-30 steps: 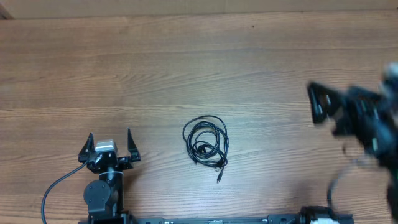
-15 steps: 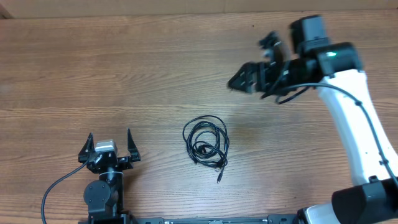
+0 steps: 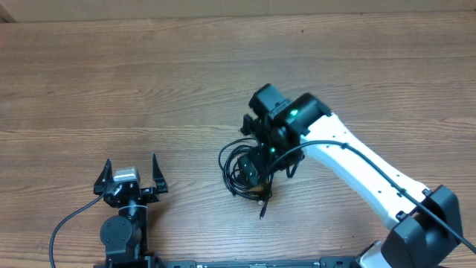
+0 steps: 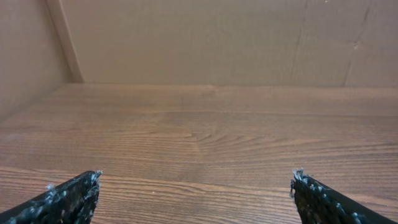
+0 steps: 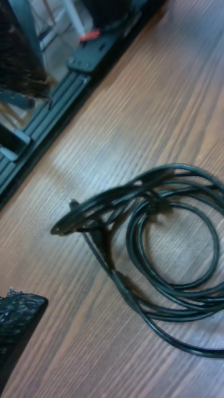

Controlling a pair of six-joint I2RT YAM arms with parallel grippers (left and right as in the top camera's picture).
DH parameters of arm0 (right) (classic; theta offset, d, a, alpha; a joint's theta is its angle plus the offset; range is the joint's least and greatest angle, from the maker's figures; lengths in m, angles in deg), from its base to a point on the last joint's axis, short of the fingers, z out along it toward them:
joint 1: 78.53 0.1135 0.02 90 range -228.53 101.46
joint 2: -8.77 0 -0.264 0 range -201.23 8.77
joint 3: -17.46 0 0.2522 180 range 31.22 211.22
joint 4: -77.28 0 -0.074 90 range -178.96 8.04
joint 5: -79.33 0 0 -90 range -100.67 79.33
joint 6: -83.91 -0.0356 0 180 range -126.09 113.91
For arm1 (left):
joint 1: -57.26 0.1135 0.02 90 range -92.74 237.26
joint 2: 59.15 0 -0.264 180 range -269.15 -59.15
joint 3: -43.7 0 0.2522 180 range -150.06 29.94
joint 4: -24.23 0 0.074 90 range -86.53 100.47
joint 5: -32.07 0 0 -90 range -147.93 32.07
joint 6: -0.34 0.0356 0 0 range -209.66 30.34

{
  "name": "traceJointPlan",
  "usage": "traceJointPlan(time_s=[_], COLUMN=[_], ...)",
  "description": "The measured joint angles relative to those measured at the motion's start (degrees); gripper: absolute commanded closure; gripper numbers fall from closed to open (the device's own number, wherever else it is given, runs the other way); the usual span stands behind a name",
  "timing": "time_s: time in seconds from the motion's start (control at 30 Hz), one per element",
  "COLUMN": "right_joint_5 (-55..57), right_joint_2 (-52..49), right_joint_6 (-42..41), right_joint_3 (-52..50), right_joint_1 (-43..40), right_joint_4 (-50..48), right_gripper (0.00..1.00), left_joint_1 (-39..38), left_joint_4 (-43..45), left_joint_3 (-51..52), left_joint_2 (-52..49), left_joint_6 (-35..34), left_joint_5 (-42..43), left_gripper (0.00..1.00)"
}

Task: Untangle cables

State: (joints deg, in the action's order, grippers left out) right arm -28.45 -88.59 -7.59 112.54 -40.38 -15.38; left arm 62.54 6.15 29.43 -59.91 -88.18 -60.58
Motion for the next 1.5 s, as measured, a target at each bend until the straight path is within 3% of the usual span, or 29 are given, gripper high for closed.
traceJointPlan(time_s=[0.2,0.27,0.3,0.33,0.4,0.43,0.63,0.8,0.93,1.07,1.2,1.37,1.5], right_joint_5=[1.3,1.6,1.6,1.7,1.7,1.7,1.7,3.2,8.1,13.4,14.7,15.2,15.1], right_joint_2=[-0.3,-0.3,-0.3,-0.3,-0.3,-0.3,-0.3,-0.5,0.3,0.5,1.0,1.8,1.9], right_joint_6=[-0.1,0.0,0.0,-0.3,0.0,0.0,-0.2,-0.7,-1.3,-1.6,-2.9,-4.1,-6.2], right_joint_3=[-8.9,-10.8,-11.3,-11.8,-13.0,-13.5,-14.0,-7.8,9.4,37.0,55.5,66.4,68.3], right_joint_1=[0.1,0.1,0.1,0.1,0.1,0.1,0.1,0.1,0.1,0.1,0.1,0.1,0.1], right_joint_4=[-11.0,-13.4,-14.1,-15.3,-17.0,-17.4,-17.8,-9.4,-3.6,3.1,6.4,11.1,17.1], right_gripper=[0.00,0.09,0.20,0.52,0.93,0.96,0.96,0.96,0.96,0.96,0.96,0.96,0.96], left_joint_1=[0.0,0.0,0.0,0.0,0.0,0.0,0.0,0.0,0.0,0.0,0.0,0.0,0.0], left_joint_4=[0.0,0.0,0.0,0.0,-0.1,-0.1,0.7,2.6,2.6,2.4,2.3,3.7,16.8], left_joint_3=[0.0,0.0,0.0,0.0,0.0,0.0,0.0,0.0,0.0,0.0,0.0,0.0,0.1], left_joint_2=[0.0,0.0,0.0,0.0,0.0,0.0,0.0,0.0,0.0,0.1,0.1,0.1,0.0], left_joint_6=[0.0,0.0,0.0,0.0,0.0,0.0,-8.1,-13.2,-19.4,-29.4,-35.9,-44.5,-50.1], left_joint_5=[0.0,0.0,0.1,0.3,1.3,2.2,8.7,25.0,36.0,45.1,51.0,54.1,55.2], left_gripper=[0.00,0.00,0.00,0.00,0.00,0.00,0.00,0.00,0.00,0.00,0.00,0.00,0.00])
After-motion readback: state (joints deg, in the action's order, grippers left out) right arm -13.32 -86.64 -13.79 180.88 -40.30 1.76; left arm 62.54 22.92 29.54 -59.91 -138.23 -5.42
